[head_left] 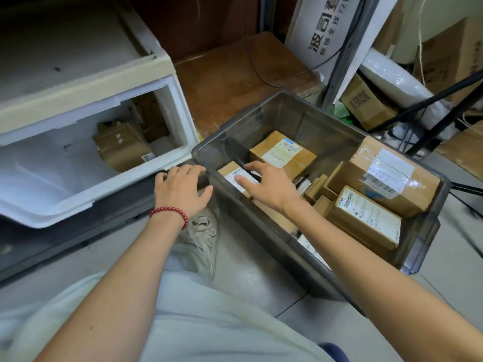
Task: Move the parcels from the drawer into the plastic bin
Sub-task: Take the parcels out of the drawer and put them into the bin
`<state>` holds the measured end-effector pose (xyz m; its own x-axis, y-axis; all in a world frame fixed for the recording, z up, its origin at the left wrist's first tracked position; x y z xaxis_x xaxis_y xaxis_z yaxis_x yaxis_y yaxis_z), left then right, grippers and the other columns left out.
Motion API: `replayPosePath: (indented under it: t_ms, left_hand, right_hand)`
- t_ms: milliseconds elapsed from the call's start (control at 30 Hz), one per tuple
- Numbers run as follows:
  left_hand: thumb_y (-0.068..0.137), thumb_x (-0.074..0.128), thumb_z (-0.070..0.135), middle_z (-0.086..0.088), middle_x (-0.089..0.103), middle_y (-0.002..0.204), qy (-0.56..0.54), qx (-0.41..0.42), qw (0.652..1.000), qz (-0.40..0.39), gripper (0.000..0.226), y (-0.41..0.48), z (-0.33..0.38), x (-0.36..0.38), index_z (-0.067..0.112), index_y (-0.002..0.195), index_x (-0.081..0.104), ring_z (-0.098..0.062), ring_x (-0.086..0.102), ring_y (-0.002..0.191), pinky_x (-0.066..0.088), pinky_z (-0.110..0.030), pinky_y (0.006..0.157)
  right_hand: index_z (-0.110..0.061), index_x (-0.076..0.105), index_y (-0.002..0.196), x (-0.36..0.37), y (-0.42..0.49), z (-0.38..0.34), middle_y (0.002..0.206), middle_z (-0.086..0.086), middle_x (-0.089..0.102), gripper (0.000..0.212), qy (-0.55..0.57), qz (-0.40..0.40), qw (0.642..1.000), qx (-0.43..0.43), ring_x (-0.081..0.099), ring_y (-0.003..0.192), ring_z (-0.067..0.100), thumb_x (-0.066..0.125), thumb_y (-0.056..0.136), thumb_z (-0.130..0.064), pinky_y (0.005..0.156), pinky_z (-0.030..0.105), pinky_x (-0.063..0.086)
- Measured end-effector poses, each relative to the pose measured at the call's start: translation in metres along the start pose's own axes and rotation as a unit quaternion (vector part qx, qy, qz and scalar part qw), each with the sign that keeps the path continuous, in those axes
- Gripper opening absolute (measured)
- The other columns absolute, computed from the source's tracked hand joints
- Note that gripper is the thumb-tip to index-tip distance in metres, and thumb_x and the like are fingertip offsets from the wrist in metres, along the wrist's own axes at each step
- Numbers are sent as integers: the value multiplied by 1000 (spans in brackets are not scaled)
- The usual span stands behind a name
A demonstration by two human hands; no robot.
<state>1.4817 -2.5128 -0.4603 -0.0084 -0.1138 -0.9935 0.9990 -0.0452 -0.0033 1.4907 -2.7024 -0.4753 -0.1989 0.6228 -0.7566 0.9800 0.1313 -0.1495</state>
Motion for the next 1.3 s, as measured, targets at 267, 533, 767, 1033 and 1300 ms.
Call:
replayPosePath:
  t_ms: [267, 533, 767, 1033, 1300]
  left_hand:
    - [89, 49, 53, 1, 53, 135, -6, -153, 988, 32, 50, -58, -92, -21, 30, 134, 47, -24, 44, 126, 33, -43, 99]
    - [90, 50, 52, -2, 57, 131, -47, -267, 962, 39, 53, -98, -158, -21, 28, 137, 44, -28, 47, 123, 35, -43, 95]
    - [89, 49, 56, 0, 48, 142, -37, -292, 956, 5, 61, -95, -223, -17, 30, 143, 34, -30, 45, 125, 35, -46, 98]
    - [90, 48, 56, -3, 50, 139, 7, -232, 973, 1, 65, -14, -243, 32, 25, 145, 32, -29, 46, 125, 37, -44, 95]
    - [83, 61, 54, -11, 43, 145, -42, -259, 965, -9, 83, 69, -272, 60, 19, 148, 24, -32, 40, 130, 38, -43, 101]
  right_hand:
    - [-28, 51, 137, 48, 3, -84, 142, 0, 52, 58, -91, -48, 987, -126, 47, 130, 21, 45, 91, -63, 109, 43, 36]
    - [-28, 45, 141, 92, 5, -154, 147, 1, 45, 60, -112, -103, 967, -202, 42, 134, 24, 47, 91, -61, 109, 44, 35]
    - [-25, 35, 147, 124, 44, -186, 153, 6, 31, 67, -110, -127, 963, -208, 37, 137, 28, 50, 92, -59, 107, 49, 39]
    - [-17, 19, 150, 178, 132, -186, 154, 14, 25, 84, -146, -142, 970, -135, 36, 136, 35, 52, 88, -63, 108, 49, 37]
    - [-15, -1, 154, 202, 195, -171, 160, 13, 15, 105, -34, -160, 984, -67, 24, 144, 33, 65, 84, -56, 117, 46, 24]
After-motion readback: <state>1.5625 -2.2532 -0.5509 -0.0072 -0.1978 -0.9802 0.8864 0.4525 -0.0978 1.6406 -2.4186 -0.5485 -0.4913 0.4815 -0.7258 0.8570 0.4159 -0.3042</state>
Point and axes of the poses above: each hand's wrist, its own y-axis towards the middle knuckle, its own x-axis out of the palm, z = x × y, the point moved 6 cm from there along y, towards the middle knuckle
